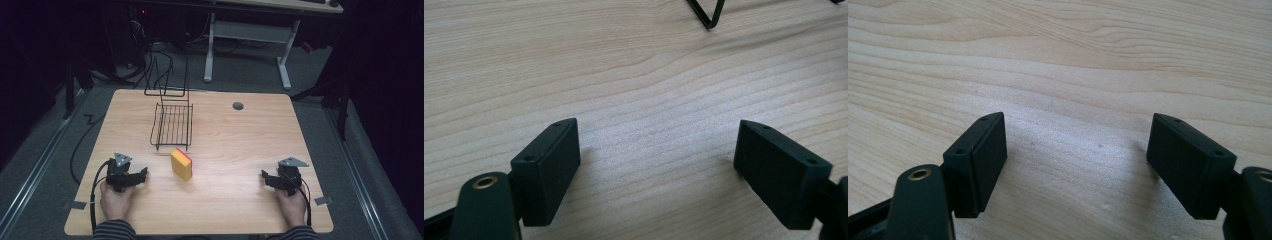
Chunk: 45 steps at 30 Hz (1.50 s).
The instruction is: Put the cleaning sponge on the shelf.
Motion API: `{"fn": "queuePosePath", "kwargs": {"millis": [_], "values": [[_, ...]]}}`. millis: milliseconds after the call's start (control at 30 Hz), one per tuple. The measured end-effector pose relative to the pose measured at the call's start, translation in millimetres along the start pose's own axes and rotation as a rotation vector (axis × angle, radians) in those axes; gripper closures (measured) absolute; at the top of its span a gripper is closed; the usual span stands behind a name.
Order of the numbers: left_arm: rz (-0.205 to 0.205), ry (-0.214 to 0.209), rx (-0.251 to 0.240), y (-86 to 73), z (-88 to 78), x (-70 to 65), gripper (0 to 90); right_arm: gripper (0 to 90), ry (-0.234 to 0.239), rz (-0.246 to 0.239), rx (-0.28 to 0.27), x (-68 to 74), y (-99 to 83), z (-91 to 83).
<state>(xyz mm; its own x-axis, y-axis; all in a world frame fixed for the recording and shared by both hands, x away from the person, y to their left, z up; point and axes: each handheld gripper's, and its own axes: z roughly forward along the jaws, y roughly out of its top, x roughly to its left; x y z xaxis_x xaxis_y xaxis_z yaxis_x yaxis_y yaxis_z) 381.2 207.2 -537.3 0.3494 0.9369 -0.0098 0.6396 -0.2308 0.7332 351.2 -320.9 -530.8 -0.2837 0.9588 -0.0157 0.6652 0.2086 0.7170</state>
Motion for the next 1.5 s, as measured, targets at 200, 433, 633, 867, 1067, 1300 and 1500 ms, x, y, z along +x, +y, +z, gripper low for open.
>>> {"fn": "queuePosePath", "kwargs": {"millis": [200,433,633,867,1067,1300,1500], "values": [[0.000,-0.003,0.002,0.0,-0.1,0.1,19.4,24.3,0.000,0.000,0.000,0.1,0.0,0.0],[0.001,-0.007,0.001,-0.2,-0.4,0.0,19.8,24.3,0.000,0.000,0.000,0.0,0.0,0.0],[-0.001,-0.006,-0.001,-0.6,-0.7,-0.7,19.9,24.3,0.000,0.001,0.000,0.0,0.1,0.0],[0.000,-0.006,0.001,-0.5,-0.7,-0.8,19.5,24.4,-0.003,0.004,0.001,0.1,0.1,0.0],[-0.003,-0.005,0.009,0.4,0.5,-2.9,16.8,24.4,-0.004,0.002,0.000,-0.1,0.1,0.0],[0.008,-0.014,0.010,1.3,1.6,-4.3,14.5,24.4,-0.004,0.003,0.000,-0.1,0.1,0.0],[0.021,-0.030,0.010,2.1,2.1,-6.8,14.3,24.3,-0.004,0.002,0.000,-0.1,0.1,0.0]]}}
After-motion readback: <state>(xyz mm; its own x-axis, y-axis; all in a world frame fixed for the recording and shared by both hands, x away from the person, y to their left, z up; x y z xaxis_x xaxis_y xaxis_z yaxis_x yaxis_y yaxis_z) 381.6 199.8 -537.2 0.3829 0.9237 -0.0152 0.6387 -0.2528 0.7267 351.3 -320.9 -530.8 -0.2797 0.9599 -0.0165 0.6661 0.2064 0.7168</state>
